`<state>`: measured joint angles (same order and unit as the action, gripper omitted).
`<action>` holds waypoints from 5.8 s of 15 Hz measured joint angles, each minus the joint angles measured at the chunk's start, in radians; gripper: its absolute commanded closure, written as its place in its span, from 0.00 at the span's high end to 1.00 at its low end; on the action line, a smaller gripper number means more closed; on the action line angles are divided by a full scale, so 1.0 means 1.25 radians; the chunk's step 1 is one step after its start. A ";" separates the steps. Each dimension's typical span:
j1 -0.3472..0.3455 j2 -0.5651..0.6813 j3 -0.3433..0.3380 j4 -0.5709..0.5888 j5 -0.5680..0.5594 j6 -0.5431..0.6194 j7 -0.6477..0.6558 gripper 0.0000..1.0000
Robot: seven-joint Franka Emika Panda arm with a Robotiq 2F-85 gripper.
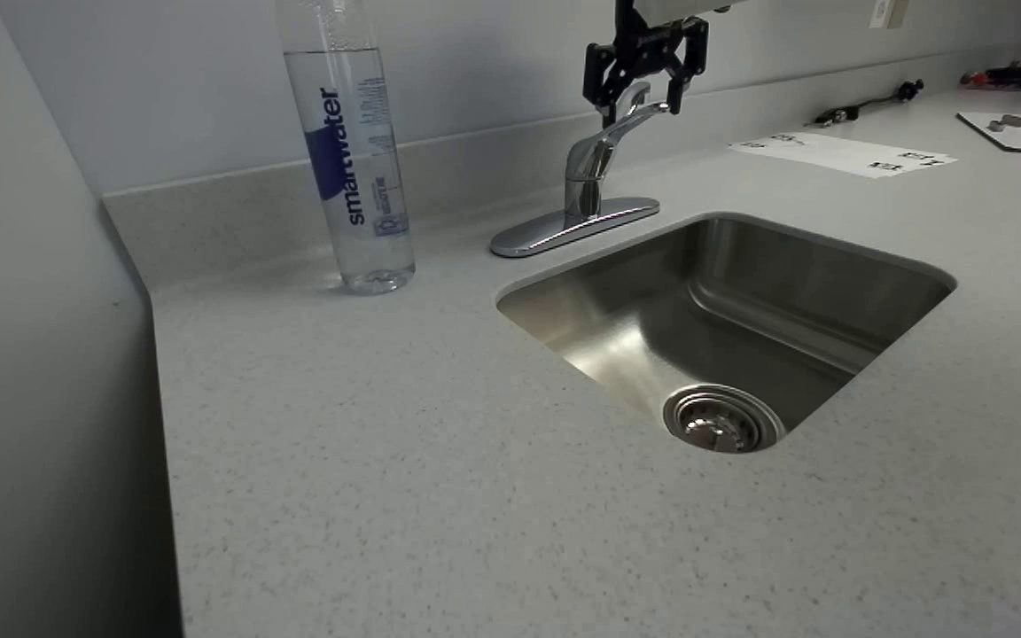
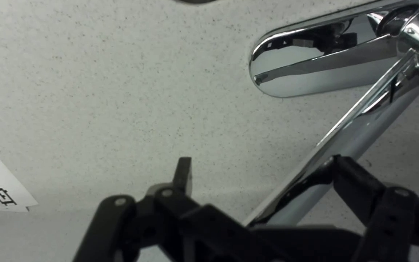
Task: Move the tap nozzle from right to left
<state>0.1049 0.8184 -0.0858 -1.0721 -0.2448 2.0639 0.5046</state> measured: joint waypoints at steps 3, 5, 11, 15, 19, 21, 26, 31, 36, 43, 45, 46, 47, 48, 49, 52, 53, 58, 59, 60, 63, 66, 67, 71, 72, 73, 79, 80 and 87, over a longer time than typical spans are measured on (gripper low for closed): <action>0.000 0.009 -0.002 0.001 0.003 0.030 0.001 1.00; 0.000 0.010 -0.005 0.001 0.003 0.047 0.002 1.00; 0.001 0.021 -0.022 0.003 0.004 0.084 0.008 1.00; 0.003 0.032 -0.038 -0.001 0.002 0.112 0.007 1.00; 0.004 0.028 -0.041 -0.008 0.002 0.113 -0.005 1.00; 0.004 0.022 -0.042 -0.017 0.002 0.107 -0.024 1.00; 0.004 -0.006 -0.044 -0.052 0.003 0.085 -0.050 1.00; 0.004 -0.015 -0.043 -0.066 0.006 0.089 -0.042 1.00; 0.008 -0.044 -0.049 -0.121 0.004 0.114 0.008 1.00; 0.021 -0.108 -0.063 -0.237 0.002 0.178 0.102 1.00; 0.026 -0.128 -0.068 -0.274 0.002 0.198 0.141 1.00; 0.032 -0.139 -0.073 -0.292 0.001 0.204 0.168 1.00; 0.039 -0.149 -0.079 -0.309 -0.002 0.204 0.201 1.00; 0.048 -0.159 -0.087 -0.325 -0.005 0.202 0.235 1.00; 0.057 -0.168 -0.093 -0.340 -0.009 0.202 0.266 1.00; 0.077 -0.191 -0.108 -0.373 -0.029 0.193 0.374 0.93; 0.084 -0.197 -0.116 -0.382 -0.043 0.193 0.416 0.89; 0.105 -0.212 -0.149 -0.422 -0.127 0.164 0.623 1.00; 0.107 -0.214 -0.150 -0.426 -0.139 0.152 0.661 1.00; 0.111 -0.217 -0.150 -0.428 -0.149 0.131 0.695 1.00; 0.122 -0.229 -0.146 -0.429 -0.171 0.047 0.774 1.00; 0.123 -0.245 -0.137 -0.429 -0.180 -0.041 0.809 1.00; 0.121 -0.250 -0.133 -0.429 -0.180 -0.065 0.809 1.00; 0.104 -0.273 -0.096 -0.443 -0.180 -0.125 0.775 1.00; 0.098 -0.278 -0.086 -0.447 -0.180 -0.134 0.760 1.00; 0.092 -0.282 -0.077 -0.450 -0.178 -0.143 0.745 1.00; 0.063 -0.290 -0.035 -0.451 -0.169 -0.170 0.634 1.00; 0.060 -0.290 -0.030 -0.451 -0.168 -0.170 0.611 1.00; 0.054 -0.292 0.008 -0.464 -0.148 -0.170 0.472 1.00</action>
<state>0.1726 0.4530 -0.0764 -1.6522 -0.4302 1.8515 1.0946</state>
